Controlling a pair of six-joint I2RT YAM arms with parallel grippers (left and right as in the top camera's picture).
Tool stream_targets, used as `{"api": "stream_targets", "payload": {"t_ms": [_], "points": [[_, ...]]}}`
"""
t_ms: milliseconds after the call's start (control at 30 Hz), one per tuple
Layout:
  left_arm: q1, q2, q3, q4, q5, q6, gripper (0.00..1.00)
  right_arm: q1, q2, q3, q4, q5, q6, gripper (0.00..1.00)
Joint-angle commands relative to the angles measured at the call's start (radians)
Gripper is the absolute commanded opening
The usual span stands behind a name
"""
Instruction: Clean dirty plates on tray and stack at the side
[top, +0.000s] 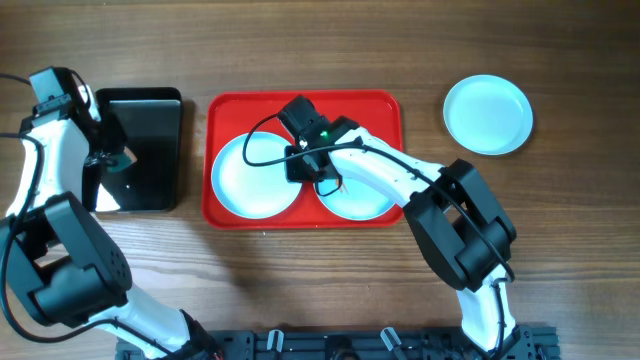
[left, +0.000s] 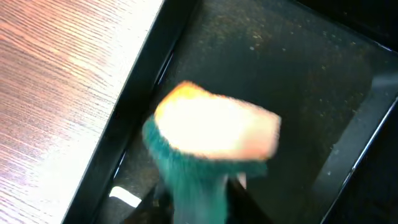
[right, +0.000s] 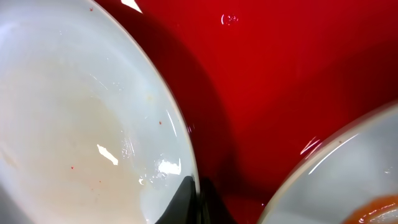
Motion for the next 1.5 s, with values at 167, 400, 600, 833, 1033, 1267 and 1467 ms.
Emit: {"api": "stream_targets", "payload": {"t_ms": [167, 400, 600, 833, 1033, 1267, 1467], "points": [[-0.003, -0.016, 0.001, 0.0, 0.117, 0.002, 0.22, -0.008, 0.027, -0.005, 0.001, 0.045, -0.018, 0.04], [-0.003, -0.171, 0.001, 0.005, 0.299, -0.077, 0.18, -0.008, 0.023, 0.002, 0.023, -0.008, -0.06, 0.05], [-0.002, -0.202, 0.001, -0.011, 0.213, -0.078, 0.43, -0.009, -0.018, 0.042, 0.018, -0.089, -0.136, 0.19], [-0.002, -0.197, 0.001, -0.016, 0.216, -0.122, 0.6, -0.059, -0.179, 0.068, -0.048, -0.091, -0.177, 0.82], [-0.002, -0.19, 0.001, -0.016, 0.216, -0.122, 0.61, -0.249, -0.293, 0.068, -0.153, -0.011, -0.19, 0.73], [-0.002, -0.173, 0.001, -0.019, 0.216, -0.122, 0.6, -0.428, -0.235, 0.026, -0.308, 0.087, -0.366, 0.47], [-0.002, -0.173, 0.001, -0.019, 0.216, -0.122, 0.6, -0.456, -0.179, -0.039, -0.3, 0.04, -0.446, 0.33]]}}
